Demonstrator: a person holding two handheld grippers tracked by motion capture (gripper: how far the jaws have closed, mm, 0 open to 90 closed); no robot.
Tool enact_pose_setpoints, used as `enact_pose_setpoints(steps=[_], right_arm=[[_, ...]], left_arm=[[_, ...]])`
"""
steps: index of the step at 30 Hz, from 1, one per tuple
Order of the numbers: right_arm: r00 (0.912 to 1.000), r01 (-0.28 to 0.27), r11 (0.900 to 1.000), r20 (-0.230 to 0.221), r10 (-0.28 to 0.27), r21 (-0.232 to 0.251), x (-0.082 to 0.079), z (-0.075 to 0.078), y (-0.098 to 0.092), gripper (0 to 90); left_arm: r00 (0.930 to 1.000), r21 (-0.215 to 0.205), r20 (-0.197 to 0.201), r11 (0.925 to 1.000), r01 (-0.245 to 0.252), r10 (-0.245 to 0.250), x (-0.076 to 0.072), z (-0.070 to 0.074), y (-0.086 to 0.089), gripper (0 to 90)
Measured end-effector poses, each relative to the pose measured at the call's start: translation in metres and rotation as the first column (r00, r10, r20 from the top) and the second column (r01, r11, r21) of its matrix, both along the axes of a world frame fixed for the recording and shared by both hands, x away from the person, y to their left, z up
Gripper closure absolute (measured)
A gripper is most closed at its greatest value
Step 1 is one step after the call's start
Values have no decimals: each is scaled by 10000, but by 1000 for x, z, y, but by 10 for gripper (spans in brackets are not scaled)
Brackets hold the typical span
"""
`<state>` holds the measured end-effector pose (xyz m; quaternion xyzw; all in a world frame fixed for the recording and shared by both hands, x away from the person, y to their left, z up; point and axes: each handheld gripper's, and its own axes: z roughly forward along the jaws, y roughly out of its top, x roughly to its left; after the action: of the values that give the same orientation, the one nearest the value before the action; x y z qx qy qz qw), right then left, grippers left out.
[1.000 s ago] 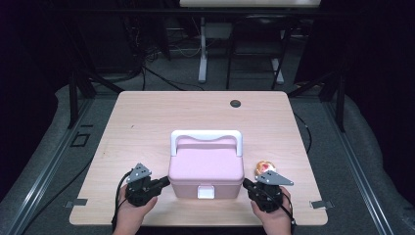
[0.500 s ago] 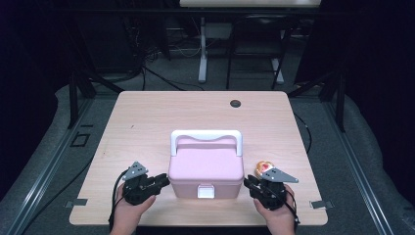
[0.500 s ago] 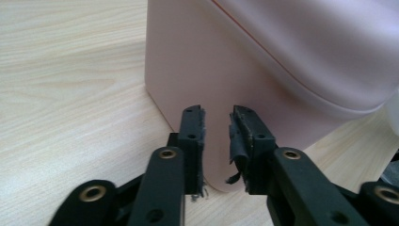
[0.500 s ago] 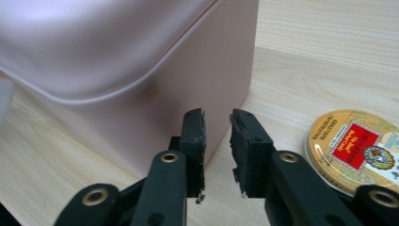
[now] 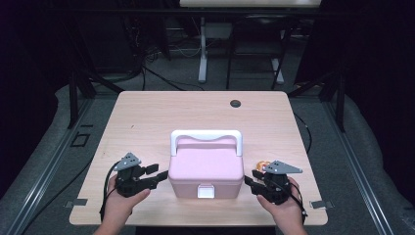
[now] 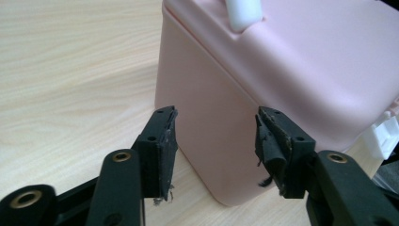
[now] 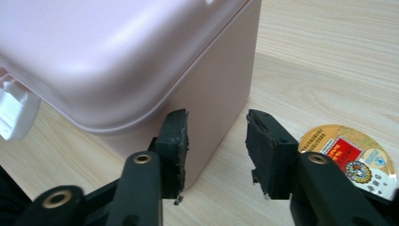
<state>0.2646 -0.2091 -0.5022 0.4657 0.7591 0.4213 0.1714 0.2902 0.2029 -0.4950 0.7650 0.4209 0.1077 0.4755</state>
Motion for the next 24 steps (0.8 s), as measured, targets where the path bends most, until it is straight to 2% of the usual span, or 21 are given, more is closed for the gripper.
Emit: enact_pose_setpoints(steps=[4, 11, 15, 22, 24], right_arm=[[9999, -33, 9999, -161, 35, 104, 3, 8, -6, 528], [9994, -282, 9995, -207, 280, -131, 5, 25, -13, 507], [9994, -264, 9997, -235, 264, 2, 8, 34, -19, 500], [9982, -495, 9985, -339, 503, 240, 11, 45, -22, 475], [9977, -546, 9982, -383, 556, 263, 11, 47, -21, 474]], left_arm=[[9998, 124, 30, 9997, 194, -194, 2, 8, 2, 462], [9993, 175, 77, 9991, 376, -377, 6, 21, 6, 457], [9989, 293, 201, 9987, 418, -424, 8, 30, 6, 458], [9974, -84, 290, 9977, 667, -664, 11, 46, 7, 478], [9971, -28, 339, 9977, 681, -679, 12, 49, 7, 482]])
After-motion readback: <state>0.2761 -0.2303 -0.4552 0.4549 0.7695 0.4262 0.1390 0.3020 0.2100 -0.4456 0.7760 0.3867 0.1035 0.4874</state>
